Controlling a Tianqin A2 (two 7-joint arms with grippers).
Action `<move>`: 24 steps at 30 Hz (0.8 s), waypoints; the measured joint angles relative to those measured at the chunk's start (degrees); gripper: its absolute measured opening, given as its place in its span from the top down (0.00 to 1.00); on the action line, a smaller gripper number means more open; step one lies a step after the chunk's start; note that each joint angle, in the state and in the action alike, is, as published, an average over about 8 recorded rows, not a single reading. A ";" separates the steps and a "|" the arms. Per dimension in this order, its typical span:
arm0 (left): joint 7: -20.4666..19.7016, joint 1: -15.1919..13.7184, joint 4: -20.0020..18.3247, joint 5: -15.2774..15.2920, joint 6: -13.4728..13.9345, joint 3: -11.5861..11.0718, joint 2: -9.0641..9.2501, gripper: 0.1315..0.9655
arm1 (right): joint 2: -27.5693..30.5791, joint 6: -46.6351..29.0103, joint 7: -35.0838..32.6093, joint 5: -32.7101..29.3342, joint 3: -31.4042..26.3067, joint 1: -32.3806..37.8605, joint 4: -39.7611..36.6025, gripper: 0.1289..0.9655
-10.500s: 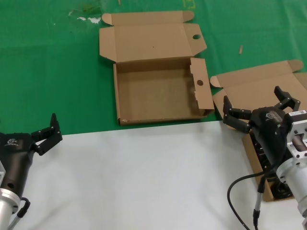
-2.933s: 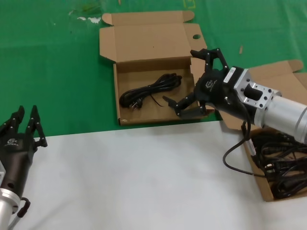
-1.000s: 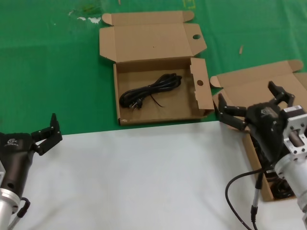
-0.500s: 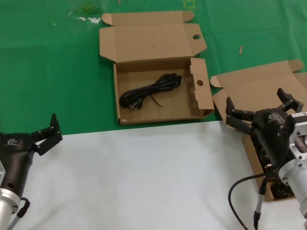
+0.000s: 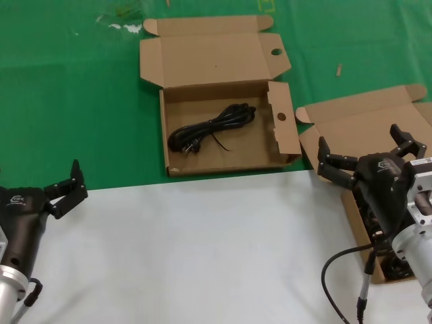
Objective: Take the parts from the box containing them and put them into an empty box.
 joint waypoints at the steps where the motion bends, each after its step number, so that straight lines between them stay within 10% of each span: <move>1: 0.00 0.00 0.00 0.00 0.00 0.00 0.00 0.00 | 0.00 0.00 0.00 0.00 0.00 0.00 0.00 0.00; 24: 0.00 0.00 0.00 0.00 0.00 0.00 0.00 0.00 | 0.00 0.00 0.00 0.00 0.00 0.00 0.00 0.00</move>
